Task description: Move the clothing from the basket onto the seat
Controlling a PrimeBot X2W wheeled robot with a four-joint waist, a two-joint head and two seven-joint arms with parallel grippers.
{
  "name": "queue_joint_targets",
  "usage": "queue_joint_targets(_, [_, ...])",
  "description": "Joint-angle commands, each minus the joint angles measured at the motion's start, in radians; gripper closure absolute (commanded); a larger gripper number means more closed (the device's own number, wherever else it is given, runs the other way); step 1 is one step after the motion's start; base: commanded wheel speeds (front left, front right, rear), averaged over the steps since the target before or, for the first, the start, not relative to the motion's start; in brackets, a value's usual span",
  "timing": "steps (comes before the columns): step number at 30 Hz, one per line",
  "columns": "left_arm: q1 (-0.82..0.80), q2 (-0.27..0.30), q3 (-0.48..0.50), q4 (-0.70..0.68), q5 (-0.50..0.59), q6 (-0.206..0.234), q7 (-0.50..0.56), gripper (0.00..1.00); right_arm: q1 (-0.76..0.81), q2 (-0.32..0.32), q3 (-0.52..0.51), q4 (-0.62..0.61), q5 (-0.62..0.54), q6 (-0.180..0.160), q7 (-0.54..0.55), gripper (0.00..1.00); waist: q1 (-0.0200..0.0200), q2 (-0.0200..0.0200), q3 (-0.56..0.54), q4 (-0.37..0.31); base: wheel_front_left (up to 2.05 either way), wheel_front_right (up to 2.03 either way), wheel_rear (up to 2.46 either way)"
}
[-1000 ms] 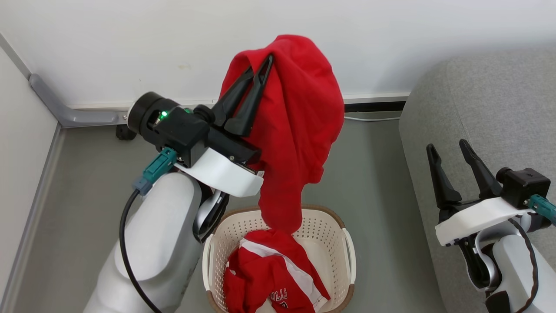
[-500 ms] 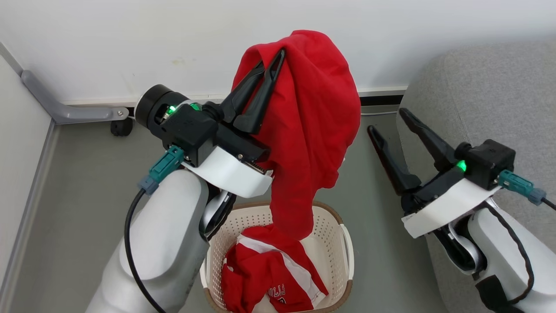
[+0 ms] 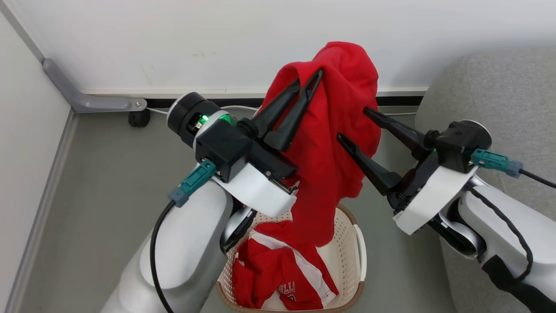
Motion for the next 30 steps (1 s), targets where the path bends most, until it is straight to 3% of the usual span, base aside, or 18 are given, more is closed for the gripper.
queue_joint_targets(1, [-0.052,0.01,0.022,-0.034,-0.015,-0.006,-0.006,1.0,-0.014,-0.007,0.012,-0.004,0.015,0.003,-0.006,0.0,-0.0001,0.0,0.001,0.009,0.0,0.0,0.0])
queue_joint_targets(17, [-0.08,0.009,-0.142,-0.044,-0.096,0.01,-0.006,1.0,-0.102,0.07,0.183,0.082,0.143,0.003,-0.006,0.0,-0.0001,0.0,0.013,0.071,0.0,0.0,0.0])
queue_joint_targets(18, [-0.082,0.009,-0.147,-0.045,-0.098,0.013,-0.006,1.0,-0.107,0.072,0.184,0.082,0.145,0.003,-0.006,0.19,-0.0001,0.0,0.015,0.072,0.0,0.0,0.0])
queue_joint_targets(20, [-0.084,0.009,-0.154,-0.046,-0.105,0.018,-0.006,1.0,-0.112,0.078,0.172,0.084,0.141,0.003,-0.006,1.0,-0.0001,0.0,0.019,0.073,0.0,0.0,0.0])
queue_joint_targets(30, [-0.076,0.009,-0.142,-0.037,-0.111,0.03,-0.006,1.0,-0.077,0.076,0.106,0.084,0.125,0.003,-0.006,1.0,-0.0001,0.0,0.028,0.063,0.0,0.0,0.0])
